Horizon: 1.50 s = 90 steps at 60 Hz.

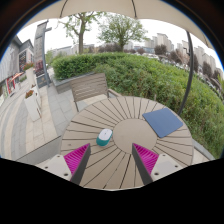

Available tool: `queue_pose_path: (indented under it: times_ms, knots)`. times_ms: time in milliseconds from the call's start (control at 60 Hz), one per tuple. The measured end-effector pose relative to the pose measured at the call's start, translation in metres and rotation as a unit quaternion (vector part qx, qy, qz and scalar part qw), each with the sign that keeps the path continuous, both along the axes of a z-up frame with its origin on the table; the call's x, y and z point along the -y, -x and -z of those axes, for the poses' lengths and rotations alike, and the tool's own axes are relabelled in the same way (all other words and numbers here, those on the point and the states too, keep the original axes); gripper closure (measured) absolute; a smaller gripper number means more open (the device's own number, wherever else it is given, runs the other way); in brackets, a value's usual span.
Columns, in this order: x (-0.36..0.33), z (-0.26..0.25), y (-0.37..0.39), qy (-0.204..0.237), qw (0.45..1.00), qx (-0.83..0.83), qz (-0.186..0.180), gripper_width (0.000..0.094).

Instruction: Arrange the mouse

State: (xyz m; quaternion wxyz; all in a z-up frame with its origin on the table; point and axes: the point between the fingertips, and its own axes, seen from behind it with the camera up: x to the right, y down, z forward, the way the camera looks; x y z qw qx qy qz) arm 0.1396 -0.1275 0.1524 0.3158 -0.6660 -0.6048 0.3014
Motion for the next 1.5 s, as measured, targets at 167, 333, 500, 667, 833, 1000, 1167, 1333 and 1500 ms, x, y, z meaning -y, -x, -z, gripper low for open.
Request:
queue_pose_path:
  times_ms: [167,333,500,667,833,1000,1167,1333,1500]
  knots:
    - [0.024,0.034,0.034,-0.002,1.0,-0.027,0.0,0.0081]
    - [0.035,0.078,0.067,0.004,0.999,-0.034,0.005,0.0077]
    - [0.041,0.113,0.097,-0.006,0.999,-0.036,0.003,0.0073]
    - [0.041,0.146,0.128,-0.006,0.999,-0.027,0.017,0.0076]
    - [0.041,0.16,0.151,-0.001,1.0,-0.021,0.022,0.0074]
    - [0.044,0.165,0.17,0.003,1.0,-0.019,0.02,0.009]
    - [0.042,0.166,0.172,-0.01,0.999,-0.021,0.022,0.0131]
    - [0.031,0.166,0.174,-0.015,0.999,-0.011,0.033,0.049]
    - [0.023,0.116,0.184,0.006,1.0,-0.022,0.008,0.0513]
